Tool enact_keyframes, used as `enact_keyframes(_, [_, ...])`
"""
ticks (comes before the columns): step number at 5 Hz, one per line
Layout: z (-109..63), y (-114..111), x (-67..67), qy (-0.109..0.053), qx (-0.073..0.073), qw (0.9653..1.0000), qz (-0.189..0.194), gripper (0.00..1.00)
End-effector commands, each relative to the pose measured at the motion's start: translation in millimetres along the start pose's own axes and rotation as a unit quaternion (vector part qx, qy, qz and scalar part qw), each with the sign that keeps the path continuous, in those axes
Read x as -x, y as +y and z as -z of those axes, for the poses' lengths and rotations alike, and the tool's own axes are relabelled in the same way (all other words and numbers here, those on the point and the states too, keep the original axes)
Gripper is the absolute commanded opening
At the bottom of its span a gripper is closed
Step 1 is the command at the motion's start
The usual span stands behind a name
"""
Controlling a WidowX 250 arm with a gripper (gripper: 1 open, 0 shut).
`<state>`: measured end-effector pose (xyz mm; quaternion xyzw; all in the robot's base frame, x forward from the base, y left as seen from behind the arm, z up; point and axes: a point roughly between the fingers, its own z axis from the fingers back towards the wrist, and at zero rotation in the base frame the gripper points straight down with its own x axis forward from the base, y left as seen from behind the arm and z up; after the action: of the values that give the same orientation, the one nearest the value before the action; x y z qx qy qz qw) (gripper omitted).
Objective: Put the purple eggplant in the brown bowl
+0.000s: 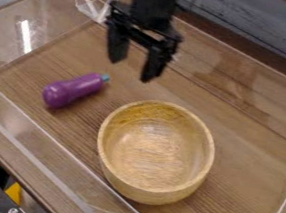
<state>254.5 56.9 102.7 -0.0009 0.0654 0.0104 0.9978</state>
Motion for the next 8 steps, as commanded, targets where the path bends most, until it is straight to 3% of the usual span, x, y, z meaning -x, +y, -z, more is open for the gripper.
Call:
enact_keyframes(1, [-11.0, 29, 8.0, -0.037, -0.016, 0.9992, 0.002, 1.00])
enact_keyframes(2, [-5.7, 52, 16.3, -0.047, -0.022, 0.9987, -0.001, 1.00])
enact_keyframes(3, [0.4, 59, 18.0, -0.049, -0.025, 0.9985, 0.001, 1.00])
enact_keyframes(8, [31.9, 70, 20.3, -0.052, -0.020, 0.9983, 0.017, 1.00])
